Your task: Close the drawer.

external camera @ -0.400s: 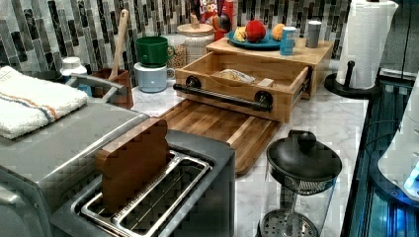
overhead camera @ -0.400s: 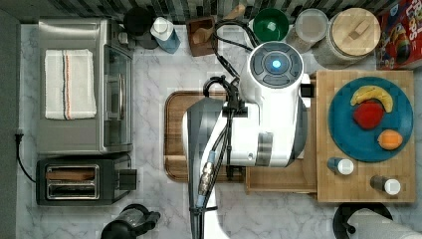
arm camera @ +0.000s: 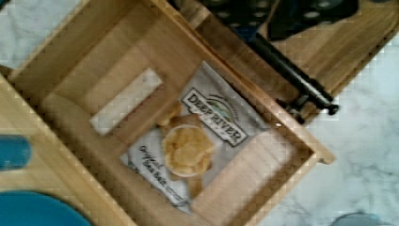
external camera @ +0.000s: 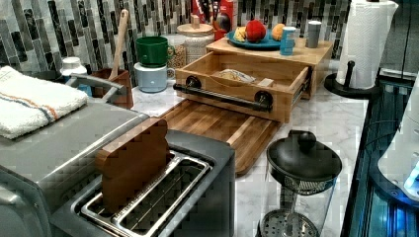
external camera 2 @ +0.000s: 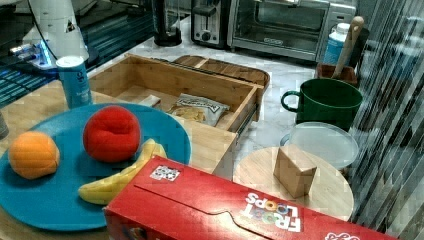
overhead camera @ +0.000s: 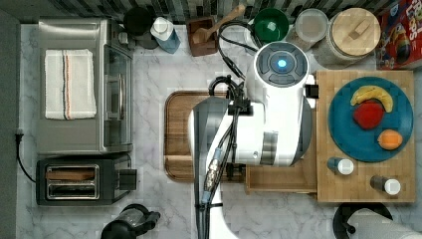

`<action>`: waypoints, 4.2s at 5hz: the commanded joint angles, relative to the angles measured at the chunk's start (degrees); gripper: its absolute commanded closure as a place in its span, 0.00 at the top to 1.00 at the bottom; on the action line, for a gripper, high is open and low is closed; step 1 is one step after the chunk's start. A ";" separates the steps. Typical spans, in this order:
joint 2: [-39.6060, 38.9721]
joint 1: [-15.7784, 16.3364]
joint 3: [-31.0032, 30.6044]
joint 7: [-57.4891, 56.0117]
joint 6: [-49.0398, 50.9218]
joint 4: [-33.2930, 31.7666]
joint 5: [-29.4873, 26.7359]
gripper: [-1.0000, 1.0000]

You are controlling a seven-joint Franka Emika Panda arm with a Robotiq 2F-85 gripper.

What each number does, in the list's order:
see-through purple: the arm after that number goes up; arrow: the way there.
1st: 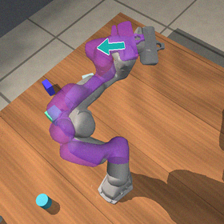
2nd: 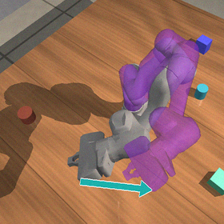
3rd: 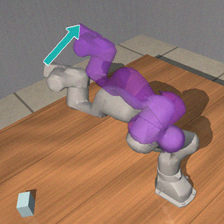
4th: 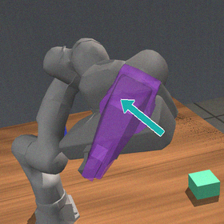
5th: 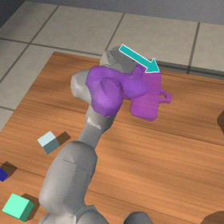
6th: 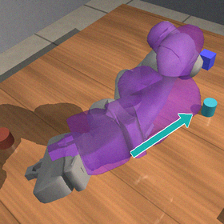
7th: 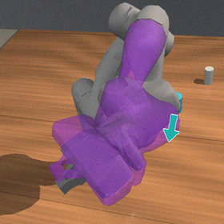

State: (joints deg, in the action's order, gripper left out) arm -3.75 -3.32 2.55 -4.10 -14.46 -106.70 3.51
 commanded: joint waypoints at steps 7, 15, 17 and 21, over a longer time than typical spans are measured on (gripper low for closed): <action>2.89 7.55 -9.81 -20.48 -14.65 -19.24 -9.69 1.00; -3.82 -1.58 -5.68 -44.11 -29.95 -23.95 4.76 0.00; -1.46 -5.74 -3.54 -48.21 -32.21 -23.89 7.19 0.00; -5.63 -12.55 0.96 -56.18 -46.50 -25.13 9.96 0.00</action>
State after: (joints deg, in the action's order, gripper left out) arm -8.99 -12.75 -1.44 -55.56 -62.44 -134.85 10.76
